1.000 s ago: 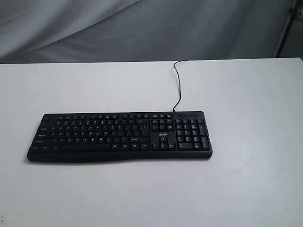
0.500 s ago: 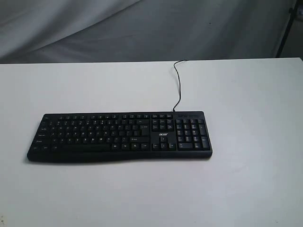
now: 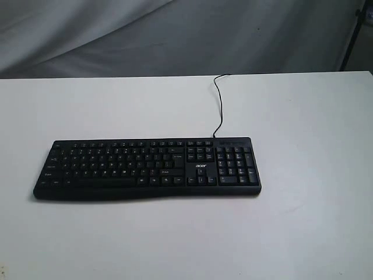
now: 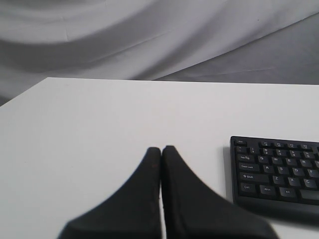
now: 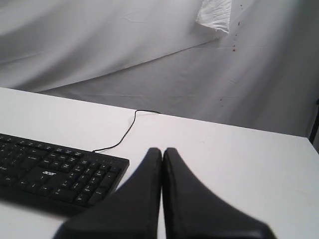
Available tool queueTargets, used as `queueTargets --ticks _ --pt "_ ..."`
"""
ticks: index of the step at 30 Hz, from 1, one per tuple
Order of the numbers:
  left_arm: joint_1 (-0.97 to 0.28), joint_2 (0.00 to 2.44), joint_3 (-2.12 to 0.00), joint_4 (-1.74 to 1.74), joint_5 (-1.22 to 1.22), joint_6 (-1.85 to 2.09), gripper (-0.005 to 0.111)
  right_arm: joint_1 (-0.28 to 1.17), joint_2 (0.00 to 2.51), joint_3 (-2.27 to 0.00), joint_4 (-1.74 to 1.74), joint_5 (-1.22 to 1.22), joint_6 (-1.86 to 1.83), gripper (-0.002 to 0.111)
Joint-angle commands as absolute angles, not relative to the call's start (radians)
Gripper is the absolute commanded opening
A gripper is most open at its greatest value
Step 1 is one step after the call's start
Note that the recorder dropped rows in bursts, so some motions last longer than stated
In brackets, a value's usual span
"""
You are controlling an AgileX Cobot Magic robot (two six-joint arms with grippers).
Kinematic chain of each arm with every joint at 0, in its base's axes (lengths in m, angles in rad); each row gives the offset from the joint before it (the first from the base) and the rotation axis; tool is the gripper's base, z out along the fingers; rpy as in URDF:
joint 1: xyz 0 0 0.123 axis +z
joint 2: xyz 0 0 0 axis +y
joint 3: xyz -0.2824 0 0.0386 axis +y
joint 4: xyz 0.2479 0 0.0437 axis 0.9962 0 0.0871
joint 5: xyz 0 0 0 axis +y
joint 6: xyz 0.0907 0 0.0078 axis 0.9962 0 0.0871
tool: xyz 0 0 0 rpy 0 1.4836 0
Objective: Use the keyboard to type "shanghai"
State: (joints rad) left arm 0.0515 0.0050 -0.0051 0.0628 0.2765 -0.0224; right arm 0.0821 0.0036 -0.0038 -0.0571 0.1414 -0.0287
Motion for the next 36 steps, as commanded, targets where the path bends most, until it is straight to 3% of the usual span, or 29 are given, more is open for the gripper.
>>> queueTargets --ticks 1,12,36 --pt "0.054 0.0 0.0 0.062 0.266 -0.024 0.001 0.08 0.0 0.0 -0.061 0.189 -0.029 0.0" --pt "0.054 0.0 0.0 0.062 0.266 -0.024 0.001 0.08 0.0 0.0 -0.063 0.333 -0.047 0.0" --pt "0.054 0.0 0.0 0.062 0.266 -0.024 0.001 0.08 0.0 0.0 -0.06 0.332 -0.047 0.0"
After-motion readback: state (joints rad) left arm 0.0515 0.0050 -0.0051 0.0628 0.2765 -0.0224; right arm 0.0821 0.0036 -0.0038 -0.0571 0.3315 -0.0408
